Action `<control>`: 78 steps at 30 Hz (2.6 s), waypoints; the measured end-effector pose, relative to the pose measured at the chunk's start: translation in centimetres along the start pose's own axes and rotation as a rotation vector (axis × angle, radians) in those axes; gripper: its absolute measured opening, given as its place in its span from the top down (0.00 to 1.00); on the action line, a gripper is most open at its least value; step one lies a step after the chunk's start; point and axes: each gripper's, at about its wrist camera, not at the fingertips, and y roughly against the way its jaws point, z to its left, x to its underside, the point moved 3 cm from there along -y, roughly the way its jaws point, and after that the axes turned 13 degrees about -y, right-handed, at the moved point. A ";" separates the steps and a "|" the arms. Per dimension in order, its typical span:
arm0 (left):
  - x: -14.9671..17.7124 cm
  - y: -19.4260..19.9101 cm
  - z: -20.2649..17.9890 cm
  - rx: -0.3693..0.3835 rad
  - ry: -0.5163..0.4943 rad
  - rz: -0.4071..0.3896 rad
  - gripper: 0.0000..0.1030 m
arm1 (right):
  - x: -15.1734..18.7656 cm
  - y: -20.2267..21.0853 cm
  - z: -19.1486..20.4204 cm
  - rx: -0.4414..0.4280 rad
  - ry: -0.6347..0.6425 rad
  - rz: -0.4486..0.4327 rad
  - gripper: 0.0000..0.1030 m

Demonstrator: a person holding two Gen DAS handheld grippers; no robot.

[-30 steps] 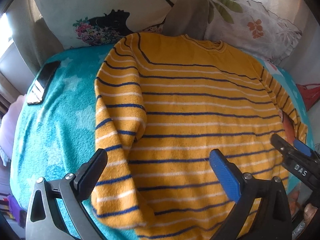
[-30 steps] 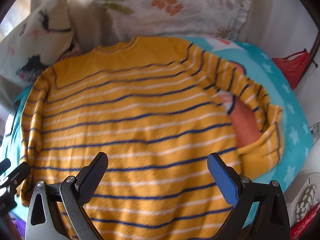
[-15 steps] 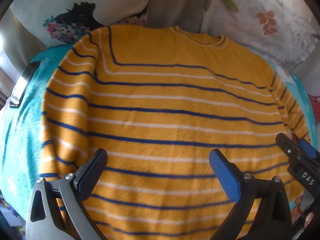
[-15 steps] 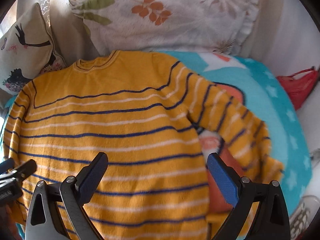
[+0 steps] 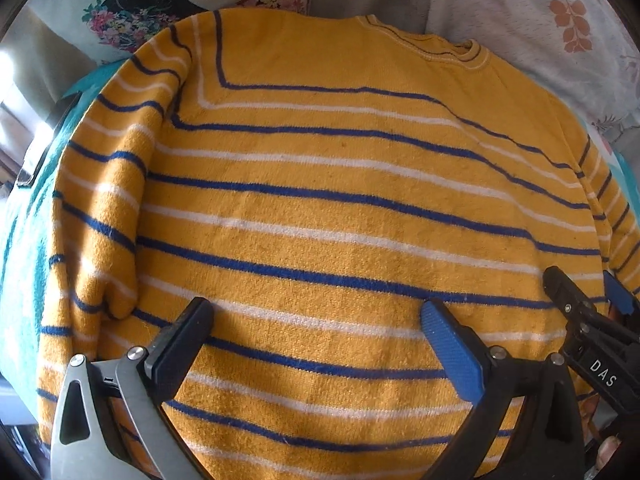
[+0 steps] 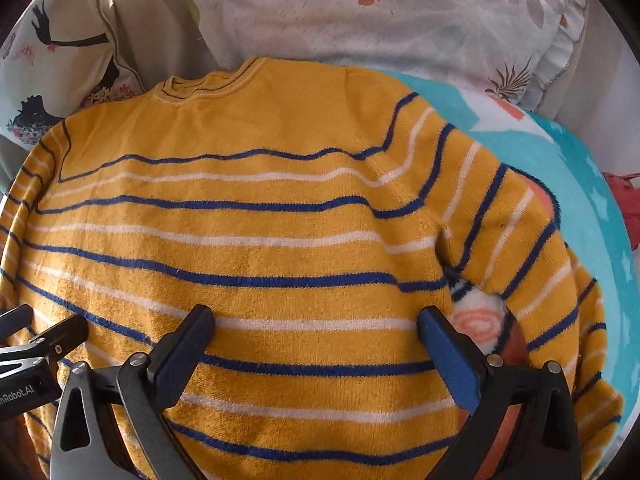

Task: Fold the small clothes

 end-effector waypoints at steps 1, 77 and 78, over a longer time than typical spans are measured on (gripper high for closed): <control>0.0 0.0 0.0 -0.001 0.004 0.000 0.00 | 0.1 0.1 0.0 0.000 -0.001 -0.003 0.00; 1.6 0.0 0.2 0.008 -0.008 -0.012 0.00 | 1.9 1.2 0.1 0.017 -0.029 -0.106 0.00; 1.7 0.0 0.2 0.007 -0.008 -0.012 0.00 | 1.9 1.2 0.1 0.017 -0.029 -0.106 0.00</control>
